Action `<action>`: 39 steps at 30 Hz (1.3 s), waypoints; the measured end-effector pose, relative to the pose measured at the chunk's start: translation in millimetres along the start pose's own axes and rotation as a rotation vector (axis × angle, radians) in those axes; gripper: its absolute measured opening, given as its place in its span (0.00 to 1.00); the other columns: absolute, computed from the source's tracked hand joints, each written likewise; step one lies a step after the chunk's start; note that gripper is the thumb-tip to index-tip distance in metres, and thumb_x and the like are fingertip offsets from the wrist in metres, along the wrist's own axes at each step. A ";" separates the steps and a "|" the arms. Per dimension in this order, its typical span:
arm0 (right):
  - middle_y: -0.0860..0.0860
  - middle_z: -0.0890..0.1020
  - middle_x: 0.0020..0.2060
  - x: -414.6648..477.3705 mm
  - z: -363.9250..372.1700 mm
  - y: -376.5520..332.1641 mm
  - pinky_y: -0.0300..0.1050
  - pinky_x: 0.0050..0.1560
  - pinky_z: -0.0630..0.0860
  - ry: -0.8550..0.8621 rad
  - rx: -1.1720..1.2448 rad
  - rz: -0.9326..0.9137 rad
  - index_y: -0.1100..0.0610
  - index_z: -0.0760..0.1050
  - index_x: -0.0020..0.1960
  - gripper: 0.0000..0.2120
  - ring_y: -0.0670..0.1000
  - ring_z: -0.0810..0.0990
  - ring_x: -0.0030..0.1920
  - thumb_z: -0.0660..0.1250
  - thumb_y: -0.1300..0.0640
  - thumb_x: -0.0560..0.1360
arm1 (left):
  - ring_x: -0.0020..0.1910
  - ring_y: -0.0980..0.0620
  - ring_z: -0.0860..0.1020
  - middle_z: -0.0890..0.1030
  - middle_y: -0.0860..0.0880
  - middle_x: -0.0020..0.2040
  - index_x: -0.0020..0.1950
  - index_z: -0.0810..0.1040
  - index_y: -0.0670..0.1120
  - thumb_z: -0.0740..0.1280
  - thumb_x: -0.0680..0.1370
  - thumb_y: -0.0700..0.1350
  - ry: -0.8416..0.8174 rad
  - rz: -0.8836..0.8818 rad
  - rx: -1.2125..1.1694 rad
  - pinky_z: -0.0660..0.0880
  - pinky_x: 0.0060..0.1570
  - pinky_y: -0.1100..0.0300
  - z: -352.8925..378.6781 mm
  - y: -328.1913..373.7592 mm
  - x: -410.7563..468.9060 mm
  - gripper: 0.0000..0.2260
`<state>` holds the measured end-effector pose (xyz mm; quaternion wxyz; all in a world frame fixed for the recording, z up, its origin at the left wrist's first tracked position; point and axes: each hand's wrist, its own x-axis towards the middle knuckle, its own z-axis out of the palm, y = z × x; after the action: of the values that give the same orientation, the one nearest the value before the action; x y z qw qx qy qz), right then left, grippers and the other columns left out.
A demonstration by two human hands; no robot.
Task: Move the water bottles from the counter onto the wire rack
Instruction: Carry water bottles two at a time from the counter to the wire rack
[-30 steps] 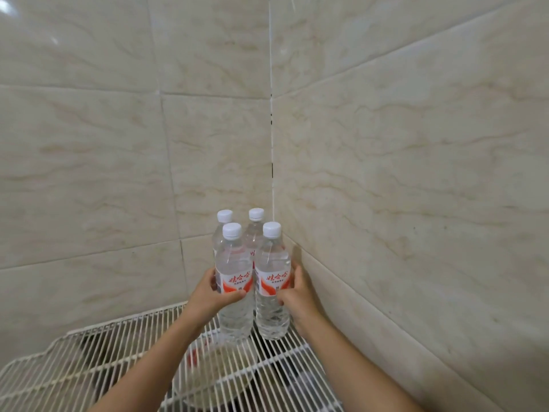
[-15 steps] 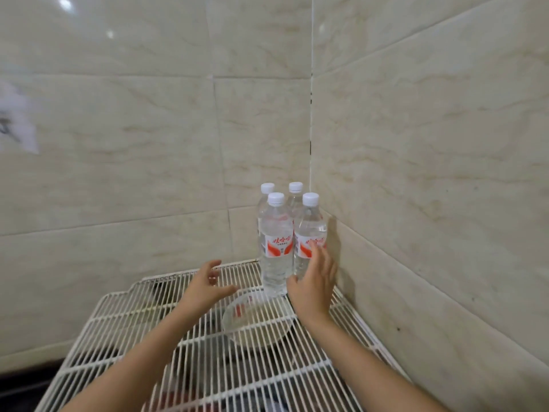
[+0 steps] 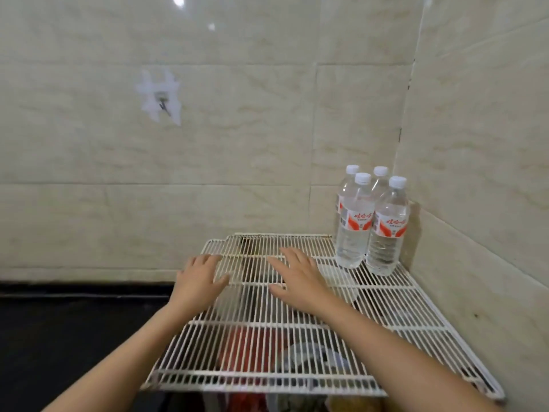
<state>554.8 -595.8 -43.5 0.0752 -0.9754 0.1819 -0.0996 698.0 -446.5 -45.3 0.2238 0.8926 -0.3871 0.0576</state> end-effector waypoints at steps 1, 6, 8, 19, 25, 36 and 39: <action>0.52 0.48 0.76 -1.7 1.9 -12.6 0.56 0.74 0.42 -0.023 -0.012 -0.049 0.46 0.50 0.74 0.29 0.54 0.44 0.76 0.56 0.45 0.77 | 0.70 0.45 0.63 0.67 0.46 0.70 0.70 0.64 0.47 0.59 0.78 0.52 0.030 -0.065 0.014 0.62 0.68 0.49 -7.2 -10.6 -19.1 0.21; 0.52 0.50 0.76 -21.2 4.7 -63.9 0.54 0.74 0.45 -0.002 0.094 -0.209 0.47 0.53 0.74 0.27 0.53 0.46 0.76 0.55 0.44 0.77 | 0.70 0.45 0.60 0.68 0.48 0.70 0.68 0.68 0.47 0.58 0.78 0.51 0.203 -0.364 -0.035 0.61 0.66 0.47 -34.2 -48.2 -110.8 0.19; 0.52 0.53 0.75 -35.3 14.0 -92.4 0.52 0.74 0.47 0.022 0.172 -0.281 0.48 0.55 0.74 0.27 0.52 0.49 0.75 0.56 0.44 0.77 | 0.70 0.46 0.61 0.68 0.48 0.69 0.67 0.68 0.47 0.59 0.78 0.51 0.250 -0.494 -0.031 0.62 0.65 0.49 -41.8 -64.2 -162.3 0.19; 0.51 0.60 0.73 -131.6 76.4 -280.6 0.49 0.71 0.52 -0.133 0.367 -0.703 0.50 0.64 0.70 0.22 0.50 0.53 0.74 0.58 0.47 0.77 | 0.67 0.44 0.66 0.73 0.46 0.66 0.64 0.72 0.45 0.61 0.77 0.50 0.443 -1.053 0.110 0.64 0.62 0.53 -95.1 -135.3 -412.0 0.18; 0.52 0.61 0.72 -187.0 108.5 -399.9 0.47 0.70 0.55 -0.248 0.392 -0.858 0.51 0.67 0.68 0.21 0.50 0.55 0.73 0.60 0.49 0.76 | 0.65 0.45 0.68 0.76 0.46 0.63 0.61 0.75 0.44 0.62 0.77 0.49 0.597 -1.215 0.148 0.64 0.61 0.52 -140.4 -170.3 -541.9 0.15; 0.52 0.63 0.72 -264.2 138.5 -595.6 0.44 0.69 0.56 -0.321 0.433 -0.997 0.52 0.68 0.68 0.20 0.50 0.57 0.73 0.62 0.52 0.76 | 0.63 0.40 0.70 0.77 0.42 0.61 0.58 0.77 0.40 0.64 0.76 0.45 0.806 -1.410 0.164 0.65 0.61 0.49 -225.7 -262.3 -722.5 0.14; 0.51 0.62 0.72 -263.0 153.4 -613.5 0.45 0.69 0.55 -0.349 0.388 -0.991 0.51 0.68 0.68 0.20 0.50 0.56 0.73 0.60 0.51 0.76 | 0.62 0.41 0.70 0.78 0.42 0.60 0.57 0.77 0.41 0.64 0.76 0.45 0.789 -1.389 0.125 0.66 0.61 0.49 -225.6 -287.8 -729.1 0.13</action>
<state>557.0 84.4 -123.8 0.2268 -0.9145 -0.3349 0.0085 414.5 311.4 -147.1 0.2785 0.8542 0.3689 0.2381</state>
